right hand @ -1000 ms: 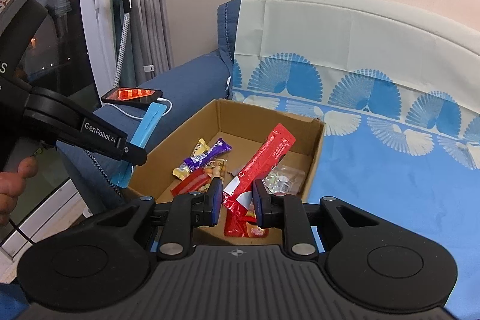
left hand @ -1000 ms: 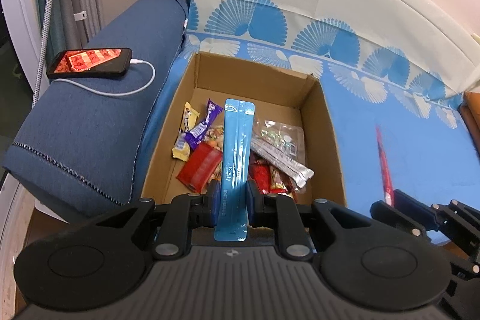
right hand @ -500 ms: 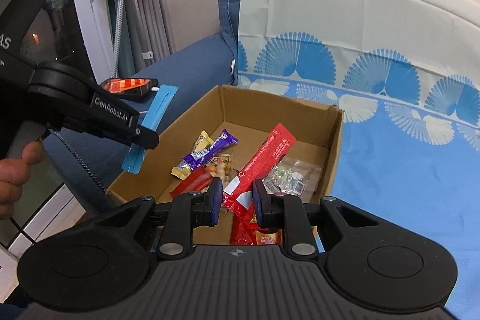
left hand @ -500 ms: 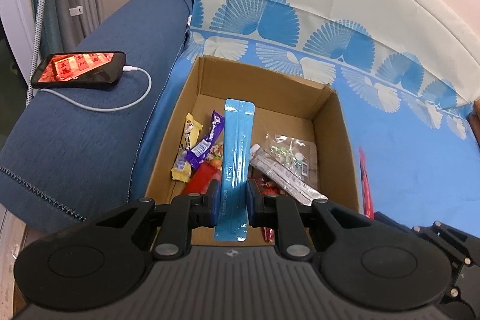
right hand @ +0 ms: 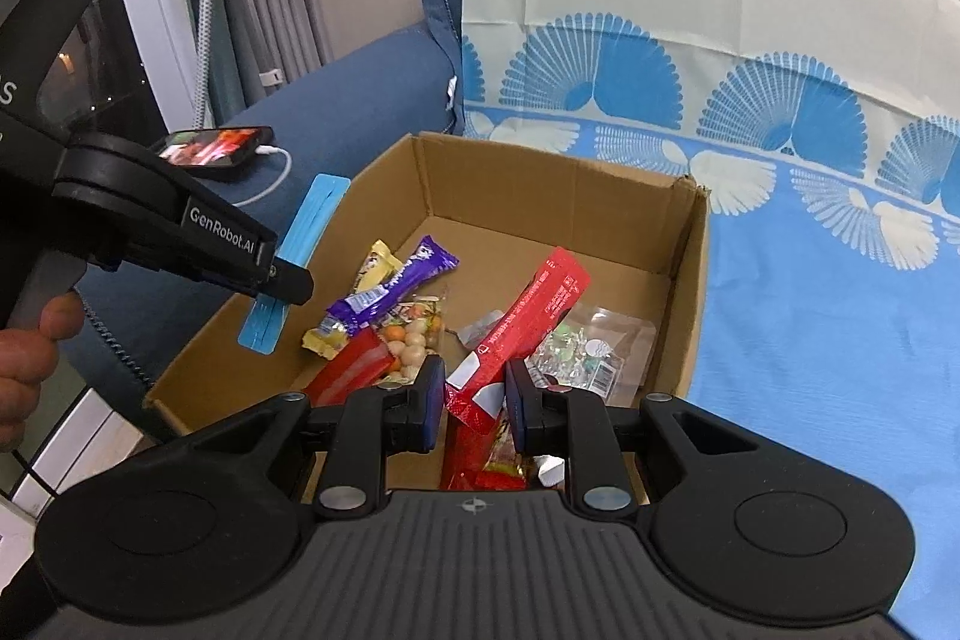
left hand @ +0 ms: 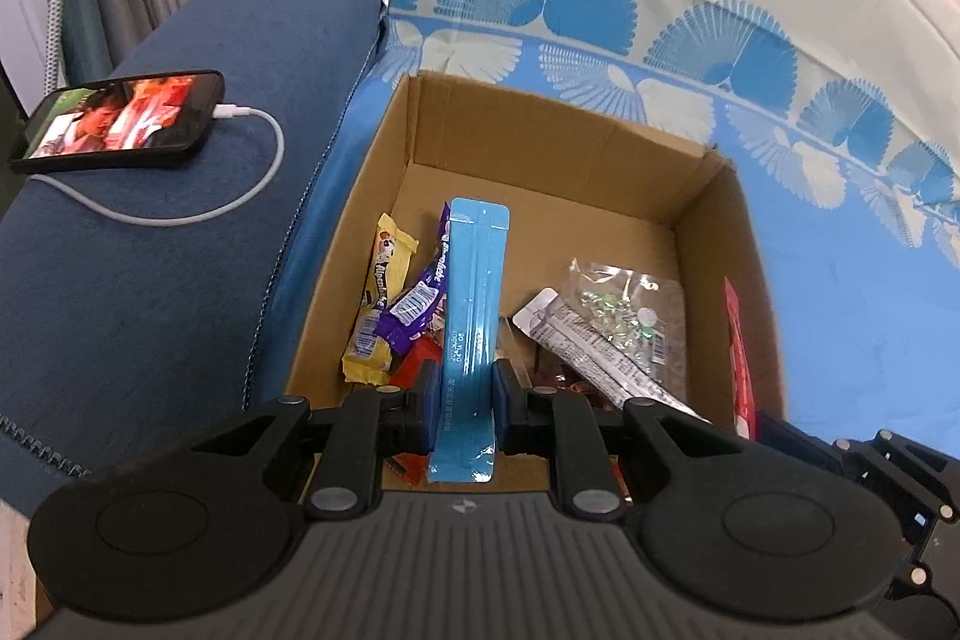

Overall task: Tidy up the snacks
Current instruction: 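Lower both items into the box and open both tools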

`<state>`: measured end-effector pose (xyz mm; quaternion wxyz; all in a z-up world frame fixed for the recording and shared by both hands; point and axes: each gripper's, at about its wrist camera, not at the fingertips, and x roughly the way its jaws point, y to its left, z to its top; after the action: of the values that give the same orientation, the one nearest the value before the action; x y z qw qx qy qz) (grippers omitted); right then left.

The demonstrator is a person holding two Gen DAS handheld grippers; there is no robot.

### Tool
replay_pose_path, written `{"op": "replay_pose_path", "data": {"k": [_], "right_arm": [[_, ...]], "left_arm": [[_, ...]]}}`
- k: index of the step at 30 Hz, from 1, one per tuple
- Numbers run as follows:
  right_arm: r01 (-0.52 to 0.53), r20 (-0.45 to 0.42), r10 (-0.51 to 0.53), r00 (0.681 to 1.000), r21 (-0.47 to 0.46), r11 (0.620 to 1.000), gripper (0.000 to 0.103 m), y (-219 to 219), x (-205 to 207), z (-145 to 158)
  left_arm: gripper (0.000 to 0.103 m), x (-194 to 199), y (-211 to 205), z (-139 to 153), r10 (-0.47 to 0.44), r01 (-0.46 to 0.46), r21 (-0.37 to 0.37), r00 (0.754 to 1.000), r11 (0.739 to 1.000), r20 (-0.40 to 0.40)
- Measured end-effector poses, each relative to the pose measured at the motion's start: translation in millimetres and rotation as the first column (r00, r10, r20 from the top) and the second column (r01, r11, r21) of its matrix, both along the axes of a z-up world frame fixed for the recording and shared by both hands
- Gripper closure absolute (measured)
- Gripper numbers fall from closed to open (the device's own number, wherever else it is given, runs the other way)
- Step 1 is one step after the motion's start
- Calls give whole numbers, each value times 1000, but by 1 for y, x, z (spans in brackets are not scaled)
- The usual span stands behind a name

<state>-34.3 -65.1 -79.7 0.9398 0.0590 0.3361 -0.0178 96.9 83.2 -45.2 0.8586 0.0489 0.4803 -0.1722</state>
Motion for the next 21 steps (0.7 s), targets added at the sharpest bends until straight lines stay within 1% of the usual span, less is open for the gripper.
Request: {"op": "replay_pose_path", "data": {"k": [9, 19, 20, 21], "right_arm": [[1, -32, -1, 999, 2, 1000, 79, -11, 30, -19], [-8, -57, 9, 998, 6, 1000, 79, -13, 47, -33], [-7, -61, 8, 998, 6, 1000, 78, -13, 49, -35], [-8, -68, 8, 998, 9, 1000, 75, -14, 50, -36]], "left_arm": [[83, 23, -15, -22, -18, 18, 44, 1000, 999, -12], [82, 43, -23, -43, -16, 19, 92, 999, 996, -28], [75, 44, -23, -45, -12, 15, 104, 1000, 994, -23], [48, 46, -23, -47, -11, 14, 119, 1000, 993, -26]]}}
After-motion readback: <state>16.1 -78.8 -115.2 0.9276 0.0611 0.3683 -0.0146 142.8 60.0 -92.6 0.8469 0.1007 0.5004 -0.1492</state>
